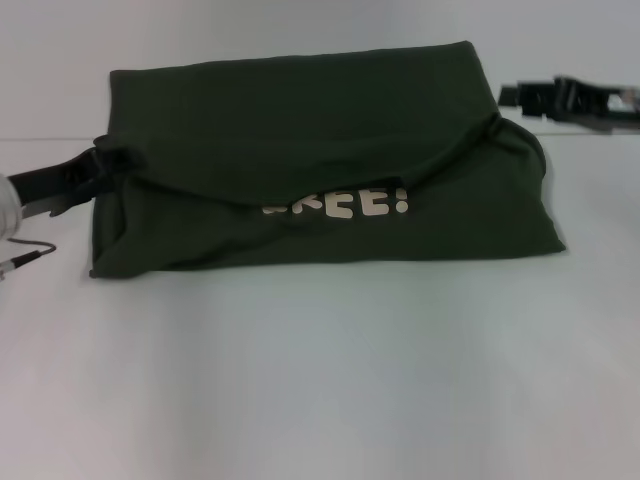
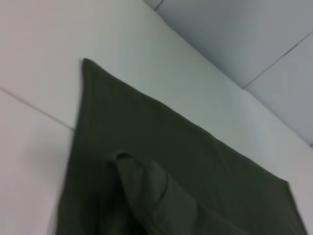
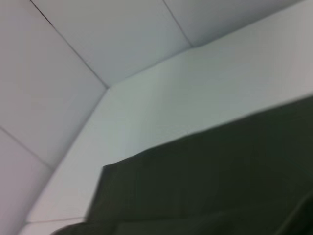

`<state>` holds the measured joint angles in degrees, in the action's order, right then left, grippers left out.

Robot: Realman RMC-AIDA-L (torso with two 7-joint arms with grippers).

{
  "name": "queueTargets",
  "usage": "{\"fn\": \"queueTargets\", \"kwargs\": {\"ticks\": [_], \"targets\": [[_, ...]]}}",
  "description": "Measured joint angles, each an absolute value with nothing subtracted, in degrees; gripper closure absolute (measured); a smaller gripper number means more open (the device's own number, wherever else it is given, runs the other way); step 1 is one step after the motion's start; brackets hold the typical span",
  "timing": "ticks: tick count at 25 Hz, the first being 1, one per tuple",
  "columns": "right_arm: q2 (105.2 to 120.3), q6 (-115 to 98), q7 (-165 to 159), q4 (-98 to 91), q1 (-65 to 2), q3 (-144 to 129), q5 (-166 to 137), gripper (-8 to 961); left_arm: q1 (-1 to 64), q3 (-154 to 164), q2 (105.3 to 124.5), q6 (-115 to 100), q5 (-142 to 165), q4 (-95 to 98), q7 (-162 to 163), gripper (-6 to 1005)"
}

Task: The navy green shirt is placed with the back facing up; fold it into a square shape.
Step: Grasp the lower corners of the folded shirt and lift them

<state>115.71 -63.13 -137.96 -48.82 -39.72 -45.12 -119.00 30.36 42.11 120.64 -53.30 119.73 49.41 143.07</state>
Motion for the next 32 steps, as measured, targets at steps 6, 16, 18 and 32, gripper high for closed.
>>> {"fn": "queueTargets", "kwargs": {"ticks": [6, 16, 18, 32], "targets": [[116.02, -72.2, -130.1, -45.5, -32.6, -42.3, -106.2, 462, 28.8, 36.5, 119.98, -60.3, 115.4, 46.3, 133.1, 386], [115.18, -77.2, -124.1, -39.6, -30.1, -40.0, -101.2, 461, 29.0, 32.9, 118.29, -60.4, 116.0, 37.4, 114.1, 386], [115.08, -77.3, -124.1, -39.5, -30.3, -40.0, -101.4, 460, 29.0, 33.2, 118.45, -58.2, 116.5, 36.9, 113.9, 386], [115.04, -77.5, -124.0, -39.4, -30.5, -40.0, -101.2, 464, 29.7, 33.3, 118.73, -53.7, 118.5, 33.7, 113.5, 383]]}}
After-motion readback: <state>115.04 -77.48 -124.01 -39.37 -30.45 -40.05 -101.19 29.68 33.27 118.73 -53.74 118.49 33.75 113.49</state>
